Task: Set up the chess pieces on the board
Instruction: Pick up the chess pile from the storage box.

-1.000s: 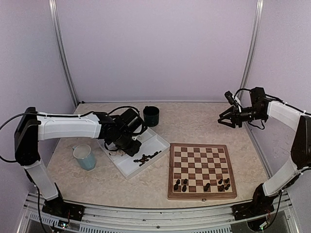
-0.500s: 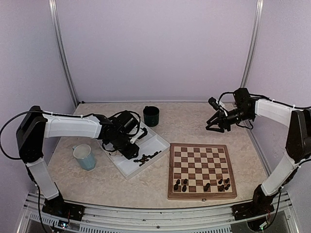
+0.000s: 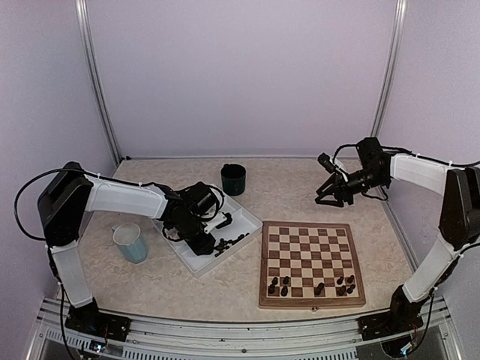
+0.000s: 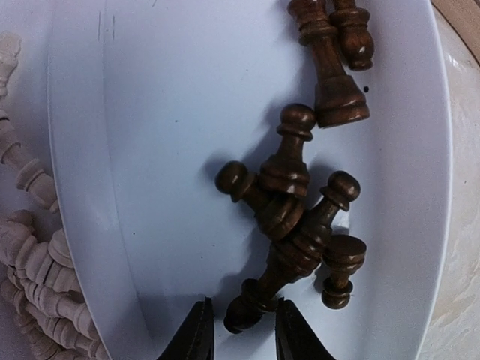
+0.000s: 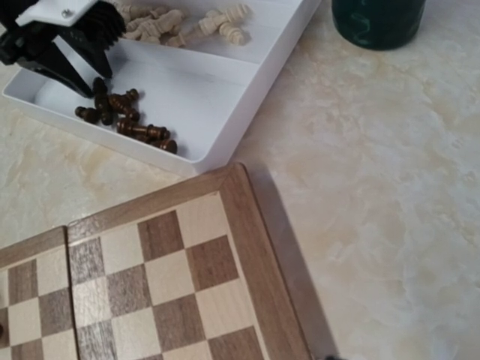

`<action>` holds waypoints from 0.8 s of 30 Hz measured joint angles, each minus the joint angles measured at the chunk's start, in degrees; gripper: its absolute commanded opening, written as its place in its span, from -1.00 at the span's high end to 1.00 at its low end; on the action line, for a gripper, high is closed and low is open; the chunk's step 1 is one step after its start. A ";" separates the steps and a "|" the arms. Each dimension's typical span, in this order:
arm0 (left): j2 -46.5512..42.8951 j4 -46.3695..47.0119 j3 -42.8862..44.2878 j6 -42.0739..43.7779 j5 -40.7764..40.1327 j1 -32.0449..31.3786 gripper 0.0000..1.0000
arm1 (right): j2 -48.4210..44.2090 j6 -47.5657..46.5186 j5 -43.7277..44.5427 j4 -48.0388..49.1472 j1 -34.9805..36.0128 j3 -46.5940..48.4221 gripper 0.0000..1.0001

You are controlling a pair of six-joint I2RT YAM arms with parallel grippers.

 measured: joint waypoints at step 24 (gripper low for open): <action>-13.55 -0.52 -3.30 -3.54 6.25 0.66 0.91 | 0.81 -0.33 2.89 -0.33 15.15 4.72 0.06</action>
